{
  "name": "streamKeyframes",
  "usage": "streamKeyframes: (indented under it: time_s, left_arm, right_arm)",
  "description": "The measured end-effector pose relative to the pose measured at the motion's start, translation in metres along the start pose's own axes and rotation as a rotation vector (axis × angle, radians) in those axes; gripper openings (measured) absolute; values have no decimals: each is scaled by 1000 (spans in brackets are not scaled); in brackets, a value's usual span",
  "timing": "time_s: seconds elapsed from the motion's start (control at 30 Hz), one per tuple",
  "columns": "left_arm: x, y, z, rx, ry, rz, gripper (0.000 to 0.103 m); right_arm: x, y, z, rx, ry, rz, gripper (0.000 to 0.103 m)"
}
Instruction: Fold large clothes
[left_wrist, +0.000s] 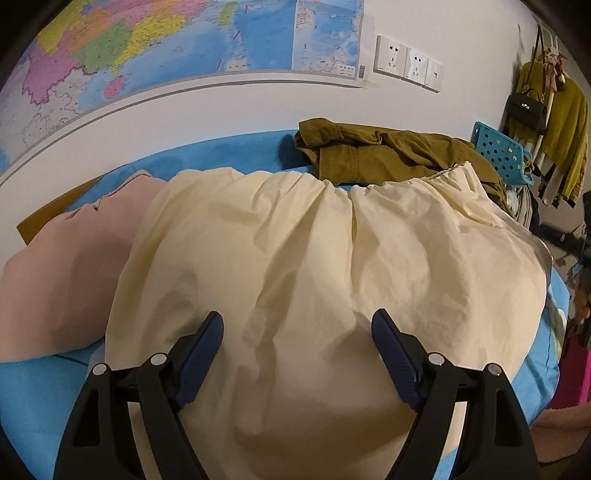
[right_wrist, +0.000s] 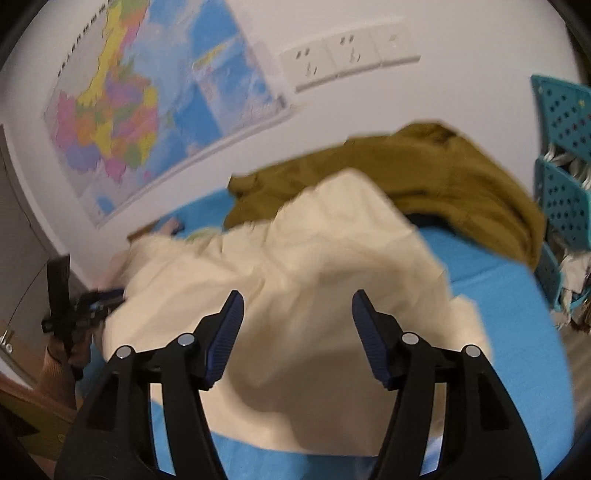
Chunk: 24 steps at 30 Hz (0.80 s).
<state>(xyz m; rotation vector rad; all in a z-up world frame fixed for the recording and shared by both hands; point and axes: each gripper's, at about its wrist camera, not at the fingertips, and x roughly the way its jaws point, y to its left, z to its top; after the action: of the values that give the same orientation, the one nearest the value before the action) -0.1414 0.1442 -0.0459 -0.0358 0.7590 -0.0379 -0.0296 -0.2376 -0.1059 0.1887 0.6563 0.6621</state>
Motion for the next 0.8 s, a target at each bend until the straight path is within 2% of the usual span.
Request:
streamKeyframes:
  time_s: [0.1,0.23,0.33,0.47,0.53,0.6,0.63,0.67,0.73,0.8]
  left_arm:
    - [-3,-2,-2,3,-6,10,80]
    - [-14,0,-7,-7,-21,9,80]
    - [-31,9,-12,-42,-55,1,80]
    - [-48,21,-25,-68,-67,1,80]
    - [-47,26,-31,-81,-51,-16,80]
    - [-41,32,-38,-110,-28,-24,80]
    - [-37,34,-41,-119,-19,-36,80]
    - [-34,36,-42,-127,-16,-37,80]
    - [-32,38,-44,-145,-13,-40,80]
    - [-35,38,-44,-153,-21,-36,80]
  right_arm:
    - [19,-7,-11,3,50,-74,58]
    - [11,2,-7,-4,35,-93,60]
    - [-7,20,0,-37,-19,-32,60]
    - [-22,67,4,-165,-55,67,61]
    - [-15,95,-2,-246,-20,136,62]
    - [-2,111,-8,-297,11,152,64]
    - [12,120,-14,-319,60,156,64]
    - [24,123,-19,-330,98,155,64]
    - [48,128,-28,-359,167,96,64]
    - [48,135,-29,-379,165,74,65]
